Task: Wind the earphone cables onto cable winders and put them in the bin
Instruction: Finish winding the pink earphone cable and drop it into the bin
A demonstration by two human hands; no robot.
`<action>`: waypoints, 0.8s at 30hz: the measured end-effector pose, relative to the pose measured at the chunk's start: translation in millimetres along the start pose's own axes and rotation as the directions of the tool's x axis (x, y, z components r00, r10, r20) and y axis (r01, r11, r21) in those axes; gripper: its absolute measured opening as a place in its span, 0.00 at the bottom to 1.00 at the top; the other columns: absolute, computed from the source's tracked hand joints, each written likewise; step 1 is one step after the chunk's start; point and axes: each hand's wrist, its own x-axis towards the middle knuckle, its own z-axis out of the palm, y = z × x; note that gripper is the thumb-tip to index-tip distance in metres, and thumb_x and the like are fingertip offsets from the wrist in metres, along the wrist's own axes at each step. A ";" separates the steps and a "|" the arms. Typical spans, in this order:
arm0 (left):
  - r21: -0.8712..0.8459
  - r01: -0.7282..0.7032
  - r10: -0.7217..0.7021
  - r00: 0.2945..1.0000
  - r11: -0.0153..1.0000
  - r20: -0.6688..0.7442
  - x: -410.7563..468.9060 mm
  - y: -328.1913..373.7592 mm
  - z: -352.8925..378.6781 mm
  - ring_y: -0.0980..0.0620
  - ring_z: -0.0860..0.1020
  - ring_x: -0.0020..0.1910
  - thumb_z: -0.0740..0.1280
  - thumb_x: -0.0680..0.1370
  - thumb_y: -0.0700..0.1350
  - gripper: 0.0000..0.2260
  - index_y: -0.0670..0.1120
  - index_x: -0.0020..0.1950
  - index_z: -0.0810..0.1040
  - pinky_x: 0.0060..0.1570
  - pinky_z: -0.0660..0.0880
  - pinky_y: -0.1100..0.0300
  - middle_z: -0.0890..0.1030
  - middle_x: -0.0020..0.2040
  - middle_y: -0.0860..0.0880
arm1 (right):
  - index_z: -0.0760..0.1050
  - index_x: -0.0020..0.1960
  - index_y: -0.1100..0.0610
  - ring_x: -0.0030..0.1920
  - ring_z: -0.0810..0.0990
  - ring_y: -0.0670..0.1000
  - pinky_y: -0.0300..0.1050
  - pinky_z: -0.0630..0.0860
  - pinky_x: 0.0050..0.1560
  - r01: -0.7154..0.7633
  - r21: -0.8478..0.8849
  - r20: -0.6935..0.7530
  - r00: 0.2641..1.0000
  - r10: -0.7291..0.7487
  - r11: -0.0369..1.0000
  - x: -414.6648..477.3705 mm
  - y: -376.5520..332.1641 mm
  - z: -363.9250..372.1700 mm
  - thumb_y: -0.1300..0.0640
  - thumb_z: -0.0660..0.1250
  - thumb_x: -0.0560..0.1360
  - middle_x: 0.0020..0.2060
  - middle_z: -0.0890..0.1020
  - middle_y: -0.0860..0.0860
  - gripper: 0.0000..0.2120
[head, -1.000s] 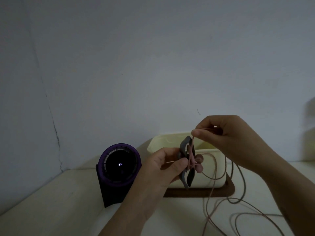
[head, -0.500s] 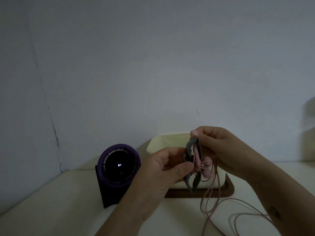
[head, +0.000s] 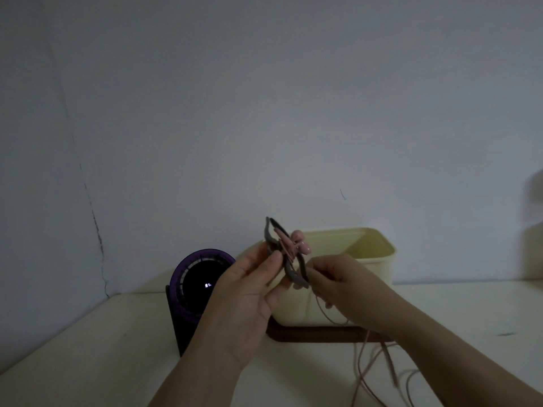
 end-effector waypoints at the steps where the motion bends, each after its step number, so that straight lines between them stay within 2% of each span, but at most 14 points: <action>1: -0.018 0.002 -0.002 1.000 1.000 -0.020 1.3 0.5 -3.1 0.50 0.83 0.54 0.62 0.74 0.38 0.15 0.37 0.59 0.79 0.49 0.81 0.59 0.83 0.55 0.41 | 0.78 0.40 0.49 0.26 0.67 0.43 0.38 0.66 0.31 0.027 -0.082 0.018 1.000 -0.025 0.996 -0.9 -2.9 0.8 0.55 0.58 0.80 0.25 0.71 0.46 0.13; 3: -0.051 0.016 -0.019 0.998 0.999 -0.062 3.5 -0.6 -7.7 0.51 0.83 0.52 0.62 0.75 0.37 0.13 0.38 0.56 0.80 0.49 0.81 0.60 0.84 0.54 0.42 | 0.80 0.45 0.51 0.25 0.67 0.44 0.36 0.63 0.29 0.069 -0.215 0.060 0.997 -0.057 0.974 -2.2 -8.3 1.1 0.55 0.59 0.80 0.25 0.70 0.45 0.11; 6: -0.069 0.029 -0.036 0.994 0.997 -0.103 4.9 -2.6 -9.6 0.52 0.83 0.50 0.61 0.78 0.35 0.11 0.38 0.55 0.81 0.50 0.80 0.60 0.84 0.53 0.42 | 0.80 0.50 0.53 0.26 0.69 0.43 0.35 0.66 0.31 0.093 -0.359 0.126 0.991 -0.051 0.929 -6.2 -17.3 -2.0 0.51 0.59 0.80 0.26 0.71 0.45 0.11; 9: -0.008 0.020 -0.021 0.990 1.000 -0.140 5.8 -4.7 -11.4 0.52 0.83 0.51 0.60 0.79 0.35 0.11 0.39 0.56 0.81 0.52 0.79 0.60 0.84 0.53 0.43 | 0.79 0.55 0.49 0.34 0.75 0.42 0.34 0.70 0.38 0.098 -0.454 0.204 0.979 -0.004 0.885 -13.2 -27.4 -10.7 0.49 0.58 0.80 0.36 0.80 0.45 0.12; 11: 0.082 0.012 0.000 0.989 0.997 -0.147 6.4 -7.2 -13.8 0.51 0.83 0.53 0.61 0.80 0.36 0.11 0.39 0.58 0.80 0.52 0.80 0.59 0.84 0.54 0.44 | 0.78 0.57 0.47 0.40 0.78 0.44 0.38 0.74 0.45 0.100 -0.486 0.216 0.976 0.008 0.868 -17.6 -33.7 -17.4 0.49 0.57 0.80 0.42 0.81 0.46 0.12; 13: 0.210 0.012 0.021 0.988 0.978 -0.153 6.4 -9.7 -14.3 0.52 0.83 0.53 0.61 0.79 0.35 0.11 0.41 0.59 0.79 0.50 0.80 0.61 0.85 0.53 0.45 | 0.78 0.56 0.48 0.40 0.79 0.46 0.44 0.77 0.47 0.104 -0.517 0.211 0.977 0.009 0.849 -20.7 -38.9 -23.0 0.50 0.57 0.80 0.39 0.80 0.45 0.12; 16: 0.371 0.034 0.030 0.986 0.928 -0.166 6.1 -14.5 -12.9 0.54 0.84 0.47 0.65 0.77 0.34 0.09 0.44 0.54 0.80 0.47 0.80 0.61 0.86 0.47 0.49 | 0.79 0.52 0.50 0.39 0.79 0.48 0.48 0.77 0.46 0.125 -0.554 0.182 0.983 -0.027 0.823 -20.8 -43.5 -28.5 0.50 0.56 0.80 0.37 0.79 0.46 0.12; 20: 0.575 0.009 0.047 0.996 0.818 -0.082 4.2 -17.6 -11.3 0.54 0.84 0.48 0.68 0.76 0.36 0.09 0.49 0.50 0.81 0.50 0.78 0.60 0.86 0.43 0.52 | 0.78 0.45 0.47 0.34 0.74 0.43 0.40 0.74 0.40 0.141 -0.592 0.074 0.990 -0.120 0.794 -17.3 -42.7 -38.6 0.47 0.60 0.78 0.33 0.77 0.44 0.09; 22: 0.563 -0.012 -0.001 1.000 0.826 0.023 1.1 -15.7 -8.6 0.51 0.84 0.49 0.66 0.77 0.34 0.09 0.44 0.53 0.81 0.50 0.78 0.61 0.86 0.45 0.48 | 0.75 0.41 0.43 0.33 0.74 0.40 0.35 0.69 0.37 0.123 -0.569 0.004 0.989 -0.147 0.813 -17.8 -42.0 -47.2 0.46 0.64 0.76 0.32 0.76 0.41 0.06; 24: 0.550 -0.020 -0.032 0.996 0.835 0.085 -0.7 -14.5 -7.6 0.49 0.83 0.51 0.65 0.77 0.32 0.09 0.40 0.55 0.79 0.52 0.79 0.61 0.86 0.48 0.45 | 0.71 0.38 0.41 0.33 0.74 0.37 0.32 0.66 0.35 0.120 -0.542 -0.045 0.984 -0.172 0.832 -18.5 -40.8 -55.2 0.46 0.67 0.74 0.30 0.74 0.38 0.08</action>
